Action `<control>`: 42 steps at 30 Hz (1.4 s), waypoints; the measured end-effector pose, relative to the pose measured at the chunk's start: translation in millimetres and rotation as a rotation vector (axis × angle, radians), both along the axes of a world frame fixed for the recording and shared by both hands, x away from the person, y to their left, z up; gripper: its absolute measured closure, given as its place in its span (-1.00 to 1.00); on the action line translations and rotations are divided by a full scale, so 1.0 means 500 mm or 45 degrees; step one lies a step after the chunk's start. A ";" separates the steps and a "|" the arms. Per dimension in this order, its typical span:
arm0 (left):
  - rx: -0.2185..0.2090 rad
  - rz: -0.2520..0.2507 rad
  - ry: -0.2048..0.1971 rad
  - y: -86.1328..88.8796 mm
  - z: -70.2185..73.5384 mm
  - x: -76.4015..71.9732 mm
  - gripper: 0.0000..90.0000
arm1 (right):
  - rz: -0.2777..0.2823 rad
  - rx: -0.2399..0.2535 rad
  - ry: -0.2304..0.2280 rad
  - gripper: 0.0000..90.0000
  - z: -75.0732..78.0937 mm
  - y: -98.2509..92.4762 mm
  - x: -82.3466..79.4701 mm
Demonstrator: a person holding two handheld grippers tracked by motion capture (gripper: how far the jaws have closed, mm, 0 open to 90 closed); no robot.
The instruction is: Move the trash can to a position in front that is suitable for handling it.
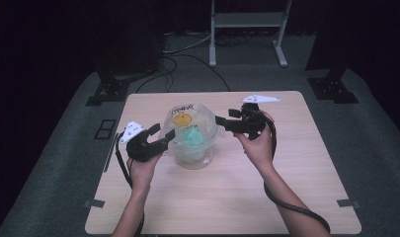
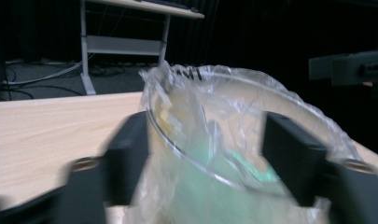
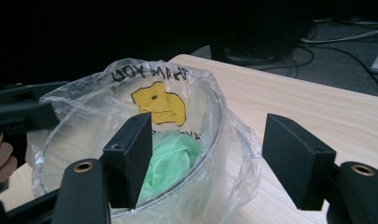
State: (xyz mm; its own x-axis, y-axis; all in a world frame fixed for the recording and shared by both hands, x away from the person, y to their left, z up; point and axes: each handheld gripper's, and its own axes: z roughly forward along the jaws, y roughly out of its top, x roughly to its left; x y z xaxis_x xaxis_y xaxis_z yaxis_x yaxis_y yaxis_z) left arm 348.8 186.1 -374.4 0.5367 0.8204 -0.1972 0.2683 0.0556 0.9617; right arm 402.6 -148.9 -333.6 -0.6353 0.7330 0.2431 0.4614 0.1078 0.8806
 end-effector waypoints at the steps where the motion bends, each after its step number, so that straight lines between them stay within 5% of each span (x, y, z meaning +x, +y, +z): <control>1: 0.015 0.009 -0.007 -0.002 0.003 0.001 0.14 | -0.004 -0.002 0.001 -0.27 0.001 0.000 0.001; 7: 0.034 0.004 -0.048 -0.007 0.005 -0.001 0.95 | -0.023 0.006 -0.008 -0.27 0.001 0.006 0.008; 12: 0.032 -0.014 -0.060 -0.002 -0.003 -0.005 1.00 | -0.021 -0.031 -0.011 -0.28 -0.002 0.024 0.016; 25: -0.112 -0.078 -0.092 0.010 0.008 -0.017 1.00 | -0.045 -0.178 0.050 -0.27 -0.032 0.073 0.056; 28: -0.132 -0.088 -0.109 0.009 0.016 -0.019 1.00 | -0.061 -0.210 0.051 -0.17 -0.034 0.078 0.059; 29: -0.141 -0.090 -0.114 0.010 0.018 -0.020 1.00 | -0.083 -0.221 0.038 0.01 -0.034 0.078 0.060; 36: -0.191 -0.097 -0.136 0.018 0.022 -0.026 0.99 | -0.097 -0.095 0.112 0.76 -0.024 0.062 0.064; 42: -0.225 -0.112 -0.139 0.018 0.024 -0.025 0.99 | -0.067 -0.060 0.127 0.96 -0.005 0.053 0.056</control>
State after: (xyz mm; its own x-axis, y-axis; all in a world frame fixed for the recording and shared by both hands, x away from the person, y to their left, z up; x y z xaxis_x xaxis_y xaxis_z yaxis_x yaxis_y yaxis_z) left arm 336.0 195.0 -362.6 0.6309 0.7272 -0.2705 0.1747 0.2066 0.9627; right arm 430.7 -122.4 -336.0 -0.5699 0.7770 0.2674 0.5526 0.1215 0.8245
